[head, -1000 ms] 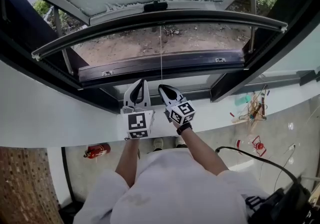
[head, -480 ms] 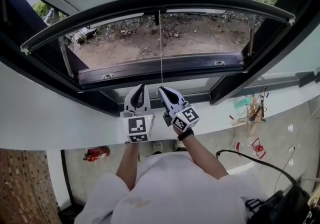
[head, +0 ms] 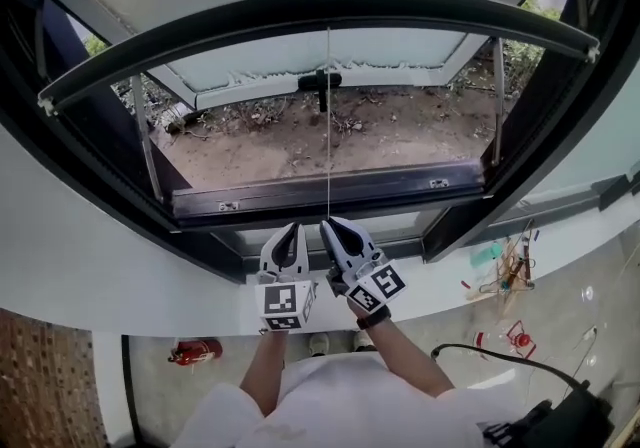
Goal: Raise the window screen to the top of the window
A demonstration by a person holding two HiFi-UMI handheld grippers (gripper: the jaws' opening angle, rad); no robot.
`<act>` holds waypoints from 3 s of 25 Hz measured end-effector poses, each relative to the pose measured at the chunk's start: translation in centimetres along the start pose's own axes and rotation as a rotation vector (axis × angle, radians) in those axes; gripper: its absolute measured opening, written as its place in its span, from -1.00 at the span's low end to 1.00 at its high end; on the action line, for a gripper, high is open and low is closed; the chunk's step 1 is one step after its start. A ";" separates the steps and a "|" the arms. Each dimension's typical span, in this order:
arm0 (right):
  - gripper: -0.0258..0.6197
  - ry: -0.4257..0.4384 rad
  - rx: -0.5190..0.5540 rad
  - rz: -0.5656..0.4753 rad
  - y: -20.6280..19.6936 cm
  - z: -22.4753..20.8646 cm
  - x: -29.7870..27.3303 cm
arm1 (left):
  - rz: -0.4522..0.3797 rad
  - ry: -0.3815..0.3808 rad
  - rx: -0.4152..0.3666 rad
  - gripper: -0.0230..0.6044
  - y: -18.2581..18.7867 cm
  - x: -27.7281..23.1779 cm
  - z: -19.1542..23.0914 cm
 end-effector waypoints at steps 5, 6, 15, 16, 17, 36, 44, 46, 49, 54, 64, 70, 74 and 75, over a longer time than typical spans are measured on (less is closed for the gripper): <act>-0.92 -0.035 0.168 0.003 1.7 0.3 -0.4 | -0.027 -0.005 0.013 -0.93 0.9 0.0 0.0; -0.92 -0.036 0.153 -0.013 2.0 0.1 -0.4 | -0.031 -0.008 0.014 -0.93 1.0 -0.1 0.0; -0.92 0.006 0.148 -0.137 8.0 1.3 -2.0 | -0.051 -0.022 0.027 -0.93 3.5 -0.7 0.1; -0.92 0.012 0.142 -0.144 8.3 1.4 -2.2 | -0.056 -0.023 0.028 -0.93 3.7 -0.7 0.0; -0.92 0.018 0.130 -0.150 8.6 1.5 -2.3 | -0.060 -0.025 0.028 -0.93 3.8 -0.8 0.0; -0.92 0.207 0.237 -0.361 22.2 4.4 -6.9 | -0.091 -0.067 0.006 -0.93 4.7 -1.6 -1.0; -0.92 0.322 0.073 -0.538 25.0 5.0 -6.0 | -0.096 -0.065 -0.001 -0.93 5.2 -1.2 -0.8; -0.92 0.336 -0.127 -0.558 23.2 3.1 -5.7 | -0.097 -0.059 -0.007 -0.93 5.5 -1.3 -0.3; -0.92 0.123 -0.076 -0.354 17.5 -0.5 -5.2 | -0.098 -0.059 -0.010 -0.93 5.6 -1.5 -0.4; -0.92 -0.364 0.290 0.234 7.4 -6.4 -3.1 | -0.048 -0.050 -0.012 -0.93 4.3 -2.1 -1.0; -0.92 -0.311 0.366 0.310 5.2 -4.1 -1.4 | -0.004 -0.008 -0.050 -0.93 2.7 -3.3 0.2; -0.92 -0.312 0.349 0.288 5.5 -3.9 -1.0 | -0.016 -0.029 -0.035 -0.93 2.9 -3.4 -0.1; -0.92 -0.323 0.348 0.286 5.5 -4.3 -0.8 | -0.019 -0.043 -0.033 -0.93 2.8 -3.6 -0.4; -0.92 -0.325 0.348 0.287 5.4 -4.4 -0.7 | -0.016 -0.047 -0.032 -0.93 2.8 -3.6 -0.4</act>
Point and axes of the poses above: the fingertips, and each gripper's own axes: x backward along the fingers, z to its left, y out of its top, the point moved 4 cm from there along x, backward along the fingers, and after that the axes turned 3 degrees about -x, right-handed, at the moved point
